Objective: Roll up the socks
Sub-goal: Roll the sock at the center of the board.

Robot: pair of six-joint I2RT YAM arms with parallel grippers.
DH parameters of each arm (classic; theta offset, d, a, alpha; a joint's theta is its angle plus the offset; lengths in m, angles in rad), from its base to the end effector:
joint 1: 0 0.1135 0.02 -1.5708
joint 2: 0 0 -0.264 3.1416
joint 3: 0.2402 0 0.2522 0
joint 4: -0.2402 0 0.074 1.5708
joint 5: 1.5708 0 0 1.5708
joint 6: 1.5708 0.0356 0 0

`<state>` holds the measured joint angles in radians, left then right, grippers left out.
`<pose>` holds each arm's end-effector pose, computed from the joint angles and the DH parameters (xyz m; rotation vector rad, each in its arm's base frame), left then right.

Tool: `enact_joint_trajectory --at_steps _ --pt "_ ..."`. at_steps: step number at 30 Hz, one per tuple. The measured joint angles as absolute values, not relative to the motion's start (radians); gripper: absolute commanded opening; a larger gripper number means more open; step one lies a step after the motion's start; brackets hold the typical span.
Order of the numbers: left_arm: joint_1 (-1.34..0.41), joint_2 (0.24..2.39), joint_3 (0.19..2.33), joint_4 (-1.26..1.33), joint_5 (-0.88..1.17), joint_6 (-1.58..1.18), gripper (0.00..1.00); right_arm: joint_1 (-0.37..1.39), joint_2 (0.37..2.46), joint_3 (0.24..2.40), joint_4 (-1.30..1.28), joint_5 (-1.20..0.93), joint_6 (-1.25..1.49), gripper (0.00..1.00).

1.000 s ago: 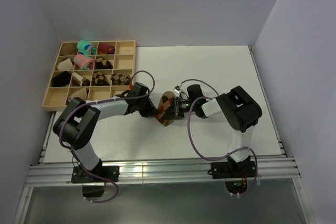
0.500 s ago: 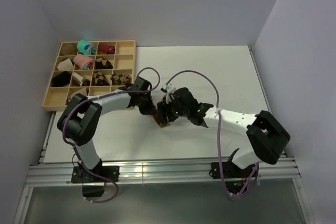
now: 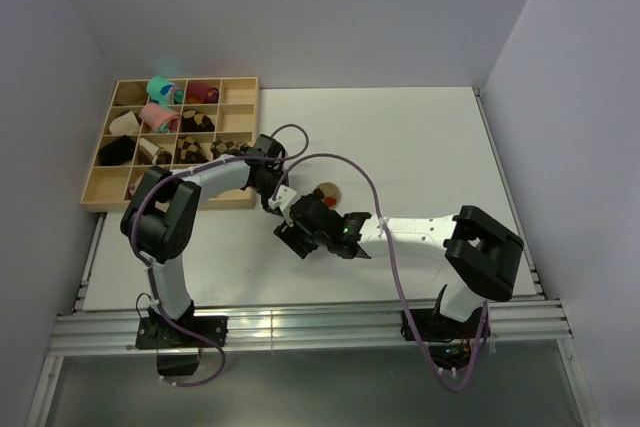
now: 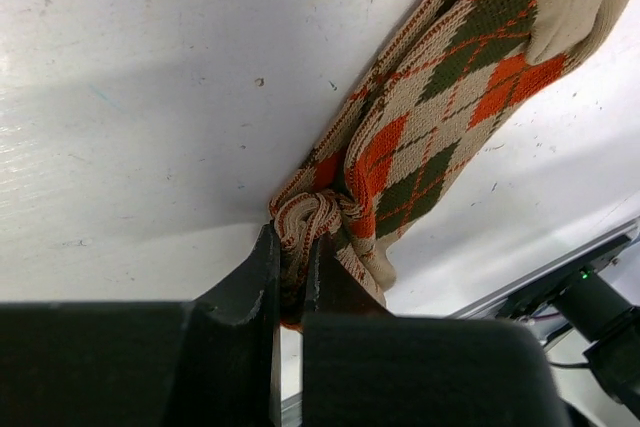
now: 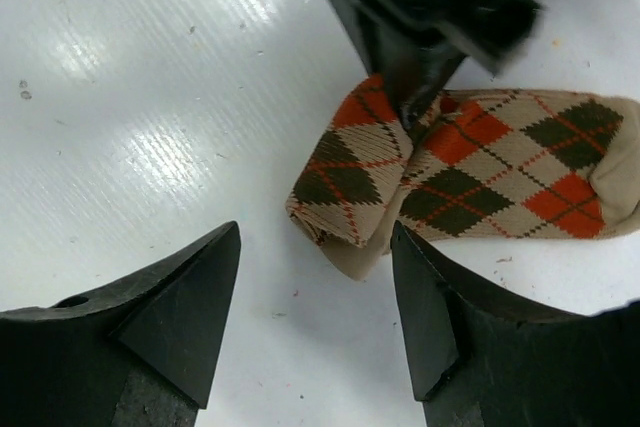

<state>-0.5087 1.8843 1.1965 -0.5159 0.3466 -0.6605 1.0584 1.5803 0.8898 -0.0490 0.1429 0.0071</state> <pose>0.3149 -0.1895 0.1552 -0.1276 2.9368 -0.7299 0.1663 0.2854 0.1941 -1.1055 2.0524 0.3787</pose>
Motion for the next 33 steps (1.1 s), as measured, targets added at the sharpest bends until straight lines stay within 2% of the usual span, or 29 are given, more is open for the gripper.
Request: enact_joint_trajectory --at_steps 14,17,20,21,26,28,33 --pt "-0.502 1.913 1.233 -0.562 0.386 -0.590 0.01 1.159 1.764 0.954 -0.055 0.348 -0.103 0.68" --pt "-0.500 1.915 1.233 -0.565 0.398 -0.583 0.01 1.169 1.779 0.957 -0.045 0.394 -0.111 0.61" --pt "-0.500 1.918 1.233 -0.569 0.411 -0.574 0.00 1.174 1.787 0.957 -0.045 0.418 -0.120 0.45" --pt "-0.499 1.920 1.233 -0.568 0.415 -0.569 0.01 1.175 1.789 0.957 -0.045 0.421 -0.120 0.32" --pt "-0.495 1.922 1.232 -0.566 0.426 -0.564 0.01 1.180 1.788 0.955 -0.045 0.424 -0.117 0.05" --pt "-0.494 1.922 1.230 -0.564 0.429 -0.565 0.01 1.180 1.785 0.953 -0.044 0.418 -0.110 0.00" --pt "-0.492 1.917 1.220 -0.553 0.434 -0.569 0.01 1.171 1.774 0.938 -0.030 0.386 -0.075 0.02"
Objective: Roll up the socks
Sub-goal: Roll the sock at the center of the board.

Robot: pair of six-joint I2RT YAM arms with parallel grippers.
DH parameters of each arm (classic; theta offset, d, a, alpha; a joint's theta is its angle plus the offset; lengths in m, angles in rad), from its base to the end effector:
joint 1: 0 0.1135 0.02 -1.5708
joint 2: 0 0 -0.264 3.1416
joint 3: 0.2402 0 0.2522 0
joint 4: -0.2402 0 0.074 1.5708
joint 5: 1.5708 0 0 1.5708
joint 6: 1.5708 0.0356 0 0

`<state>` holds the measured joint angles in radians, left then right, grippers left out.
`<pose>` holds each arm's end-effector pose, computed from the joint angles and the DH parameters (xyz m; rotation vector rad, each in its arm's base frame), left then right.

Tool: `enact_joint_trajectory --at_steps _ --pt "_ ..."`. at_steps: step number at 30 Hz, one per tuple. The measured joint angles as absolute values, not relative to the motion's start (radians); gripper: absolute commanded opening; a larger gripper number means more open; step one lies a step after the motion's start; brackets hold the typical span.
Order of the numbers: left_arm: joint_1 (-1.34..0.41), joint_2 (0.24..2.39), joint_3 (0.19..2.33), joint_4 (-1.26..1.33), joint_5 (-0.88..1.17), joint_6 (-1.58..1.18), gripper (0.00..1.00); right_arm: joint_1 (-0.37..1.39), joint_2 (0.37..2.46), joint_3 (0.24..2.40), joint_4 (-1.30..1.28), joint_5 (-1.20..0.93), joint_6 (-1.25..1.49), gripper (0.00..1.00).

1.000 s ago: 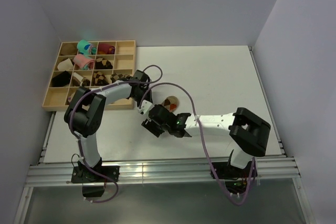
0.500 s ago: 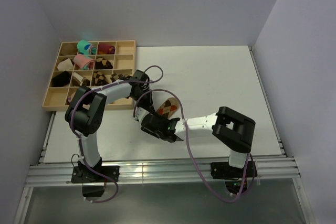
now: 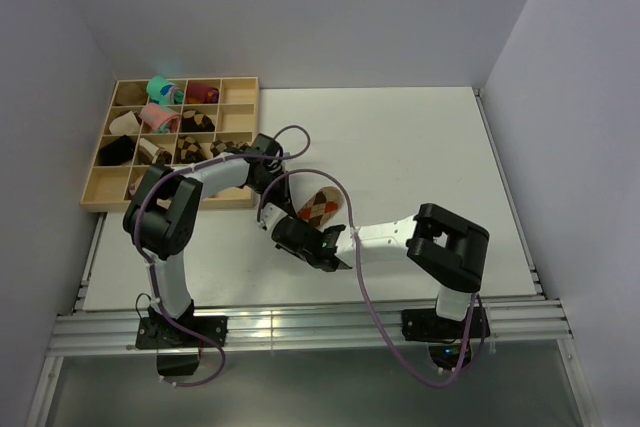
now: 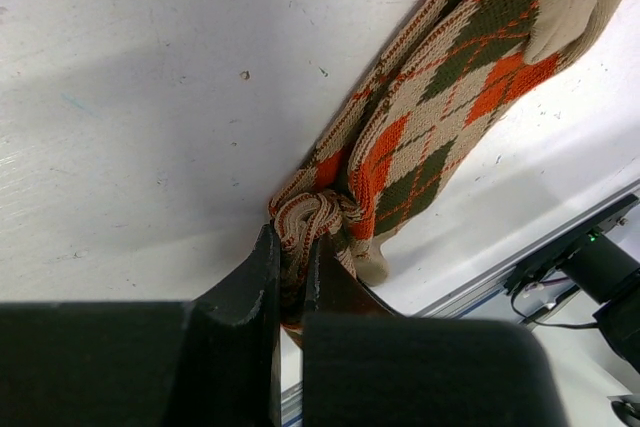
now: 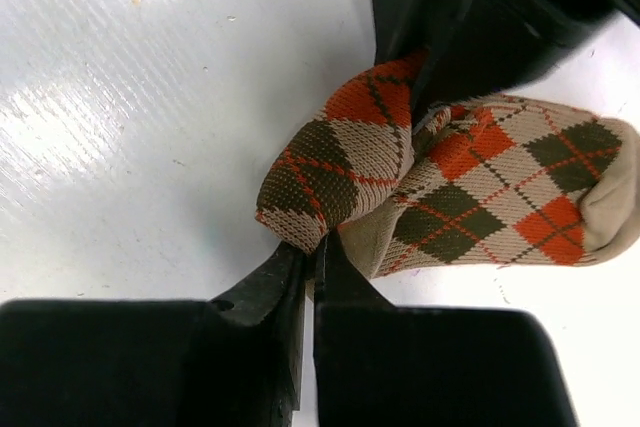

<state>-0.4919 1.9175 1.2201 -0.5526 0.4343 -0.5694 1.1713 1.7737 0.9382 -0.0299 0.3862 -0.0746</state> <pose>0.3186 -0.1877 0.1496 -0.0091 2.9796 -0.8104 0.1490 0.3185 0.1492 -1.2328 2.0058 0.0587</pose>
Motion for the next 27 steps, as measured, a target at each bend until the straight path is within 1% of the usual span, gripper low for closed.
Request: enact_joint_trajectory --at_steps 1,2,4,5,8,14,24,27 --pt "-0.492 1.915 1.217 -0.549 0.435 -0.570 0.01 1.167 1.769 0.933 -0.024 0.377 -0.064 0.06" --pt "-0.491 1.913 1.214 -0.545 0.435 -0.572 0.01 1.162 1.763 0.926 -0.018 0.369 -0.048 0.21" --pt "-0.491 1.911 1.209 -0.540 0.436 -0.579 0.01 1.155 1.754 0.916 -0.009 0.354 -0.019 0.35" --pt "-0.491 1.910 1.206 -0.538 0.438 -0.584 0.01 1.153 1.751 0.912 -0.008 0.347 -0.011 0.44" --pt "-0.492 1.908 1.196 -0.536 0.448 -0.601 0.01 1.153 1.747 0.907 -0.011 0.328 0.010 0.53" --pt "-0.492 1.897 1.180 -0.531 0.451 -0.632 0.01 1.153 1.743 0.907 -0.014 0.310 0.041 0.57" --pt "-0.492 1.891 1.164 -0.532 0.459 -0.656 0.01 1.145 1.692 0.890 -0.014 0.279 0.082 0.59" --pt "-0.492 1.891 1.164 -0.532 0.459 -0.656 0.01 1.145 1.678 0.890 -0.015 0.274 0.085 0.61"
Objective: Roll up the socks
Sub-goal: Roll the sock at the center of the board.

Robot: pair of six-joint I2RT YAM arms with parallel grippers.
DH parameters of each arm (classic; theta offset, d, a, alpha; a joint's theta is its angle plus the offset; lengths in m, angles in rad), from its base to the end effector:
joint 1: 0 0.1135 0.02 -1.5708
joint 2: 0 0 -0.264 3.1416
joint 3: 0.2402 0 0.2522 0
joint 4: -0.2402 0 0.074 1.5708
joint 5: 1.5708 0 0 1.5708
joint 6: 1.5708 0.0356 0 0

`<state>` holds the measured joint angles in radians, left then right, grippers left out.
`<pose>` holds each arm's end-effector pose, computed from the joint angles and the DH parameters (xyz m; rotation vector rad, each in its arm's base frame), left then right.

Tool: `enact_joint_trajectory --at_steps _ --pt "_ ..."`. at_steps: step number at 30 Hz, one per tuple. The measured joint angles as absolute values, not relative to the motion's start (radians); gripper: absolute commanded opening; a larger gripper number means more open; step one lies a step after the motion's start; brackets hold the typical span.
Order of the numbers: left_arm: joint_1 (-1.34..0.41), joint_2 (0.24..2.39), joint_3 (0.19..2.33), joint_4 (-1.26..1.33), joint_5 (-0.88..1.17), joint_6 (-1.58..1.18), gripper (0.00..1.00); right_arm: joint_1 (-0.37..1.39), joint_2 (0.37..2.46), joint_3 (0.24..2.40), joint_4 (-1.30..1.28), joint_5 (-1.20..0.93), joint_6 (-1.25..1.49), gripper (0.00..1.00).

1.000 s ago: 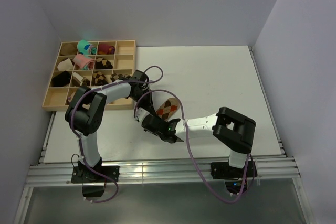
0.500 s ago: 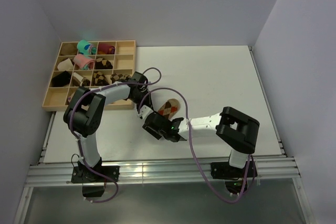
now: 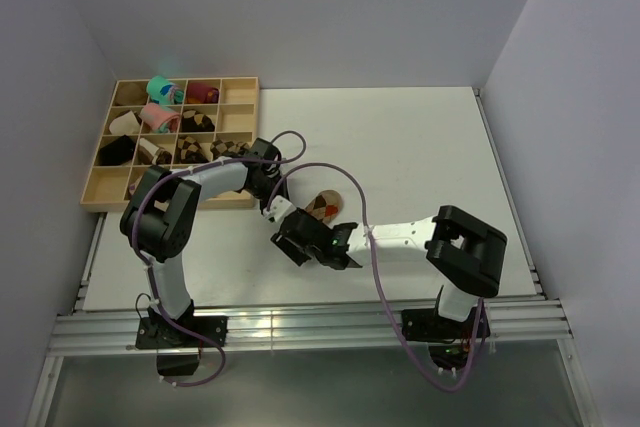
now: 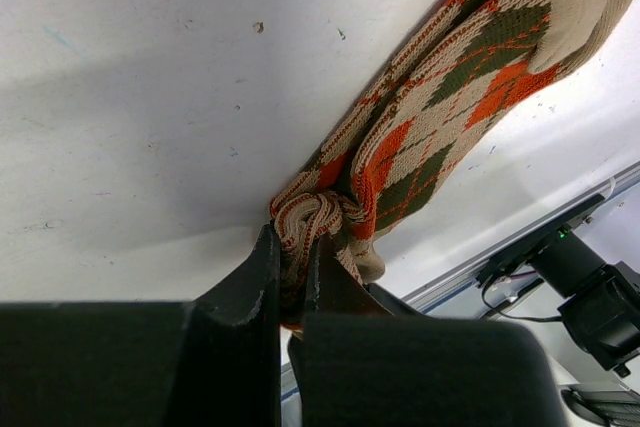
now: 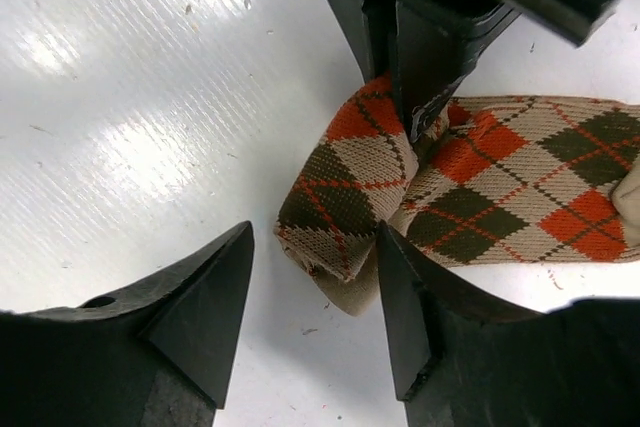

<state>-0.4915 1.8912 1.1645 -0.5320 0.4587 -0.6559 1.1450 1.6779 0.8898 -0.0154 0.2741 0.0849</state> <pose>0.3087 -0.1831 0.1453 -0.1370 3.0111 -0.8478 0.1487 0.3044 0.1667 -1.0753 2.0939 0.2825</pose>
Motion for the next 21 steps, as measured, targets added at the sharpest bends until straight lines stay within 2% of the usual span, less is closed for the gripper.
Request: enact_joint_trajectory --at_steps 8,11,15,17,18,21 --pt "-0.492 1.891 1.164 -0.533 0.459 -0.659 0.01 1.145 1.686 0.919 -0.023 0.281 0.081 0.61" --pt "-0.492 1.891 1.164 -0.533 0.459 -0.659 0.01 1.145 1.708 0.925 -0.023 0.293 0.079 0.57" --pt "-0.492 1.891 1.164 -0.534 0.459 -0.658 0.01 1.145 1.717 0.925 -0.025 0.310 0.076 0.44" --pt "-0.492 1.891 1.164 -0.534 0.459 -0.658 0.01 1.145 1.723 0.925 -0.024 0.318 0.073 0.26" --pt "-0.492 1.891 1.164 -0.534 0.460 -0.658 0.01 1.145 1.725 0.925 -0.023 0.321 0.076 0.14" --pt "-0.492 1.891 1.164 -0.533 0.459 -0.657 0.10 1.145 1.724 0.923 -0.020 0.321 0.080 0.00"
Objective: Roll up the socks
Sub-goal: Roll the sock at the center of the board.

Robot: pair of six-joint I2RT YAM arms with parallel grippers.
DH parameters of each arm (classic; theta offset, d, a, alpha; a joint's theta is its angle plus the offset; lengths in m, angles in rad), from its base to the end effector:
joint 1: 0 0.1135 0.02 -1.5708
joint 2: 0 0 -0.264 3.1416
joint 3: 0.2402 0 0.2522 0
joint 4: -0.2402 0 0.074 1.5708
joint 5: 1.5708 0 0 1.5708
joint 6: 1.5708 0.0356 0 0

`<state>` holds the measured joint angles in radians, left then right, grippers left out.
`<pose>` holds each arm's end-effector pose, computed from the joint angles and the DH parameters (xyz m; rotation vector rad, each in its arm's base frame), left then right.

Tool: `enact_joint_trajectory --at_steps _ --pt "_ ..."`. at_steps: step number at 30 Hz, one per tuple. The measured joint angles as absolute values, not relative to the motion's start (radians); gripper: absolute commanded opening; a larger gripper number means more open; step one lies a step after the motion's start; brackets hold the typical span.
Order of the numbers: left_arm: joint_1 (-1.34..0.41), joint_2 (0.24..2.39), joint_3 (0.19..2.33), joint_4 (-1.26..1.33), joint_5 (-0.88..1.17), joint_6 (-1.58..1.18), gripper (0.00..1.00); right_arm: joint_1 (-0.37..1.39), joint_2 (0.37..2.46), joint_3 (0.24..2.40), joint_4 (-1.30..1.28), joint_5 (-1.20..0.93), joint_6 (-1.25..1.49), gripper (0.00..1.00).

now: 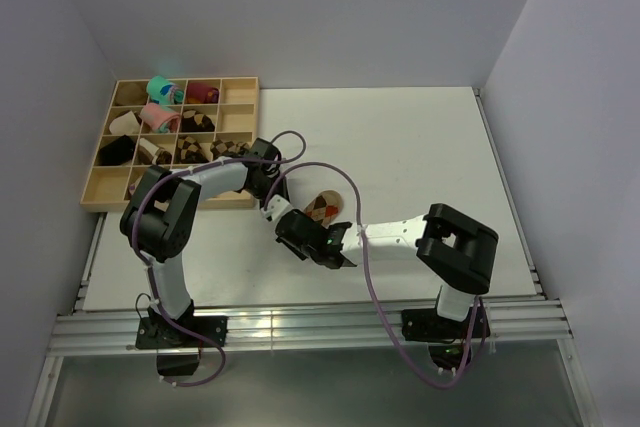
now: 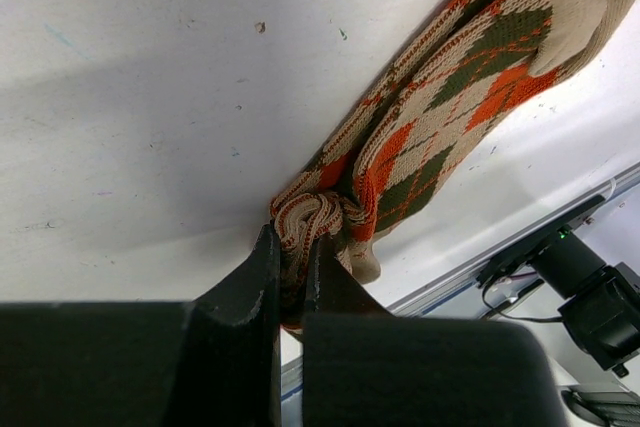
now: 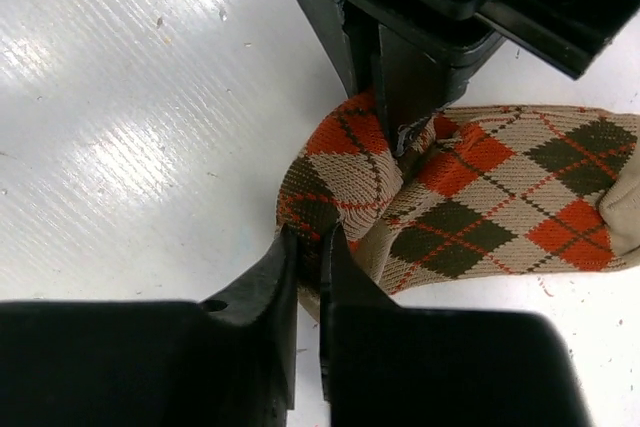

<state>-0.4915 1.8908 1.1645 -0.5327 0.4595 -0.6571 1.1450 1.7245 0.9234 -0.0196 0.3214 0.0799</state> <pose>0.3086 -0.1831 0.1455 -0.1388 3.0117 -0.8489 0.1538 0.3118 0.1614 -1.0612 2.0952 0.2196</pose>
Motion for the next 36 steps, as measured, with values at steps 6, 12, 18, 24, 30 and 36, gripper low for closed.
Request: enact_joint_trajectory --at_steps 6,12,18,24,30,36 --pt "-0.492 1.874 1.145 -0.522 0.441 -0.669 0.60 1.140 1.695 0.871 0.034 0.297 0.094 0.00" --pt "-0.475 1.861 1.141 -0.484 0.432 -0.695 0.61 1.134 1.678 0.839 0.073 0.274 0.103 0.00" --pt "-0.467 1.891 1.162 -0.467 0.437 -0.694 0.49 1.134 1.678 0.838 0.074 0.271 0.103 0.00" --pt "-0.477 1.928 1.195 -0.465 0.447 -0.688 0.37 1.134 1.678 0.846 0.061 0.268 0.103 0.00" --pt "-0.506 1.959 1.208 -0.451 0.439 -0.669 0.01 1.134 1.684 0.869 0.026 0.263 0.103 0.00" --pt "-0.522 1.963 1.229 -0.465 0.402 -0.663 0.01 1.131 1.683 0.885 -0.015 0.243 0.104 0.00"
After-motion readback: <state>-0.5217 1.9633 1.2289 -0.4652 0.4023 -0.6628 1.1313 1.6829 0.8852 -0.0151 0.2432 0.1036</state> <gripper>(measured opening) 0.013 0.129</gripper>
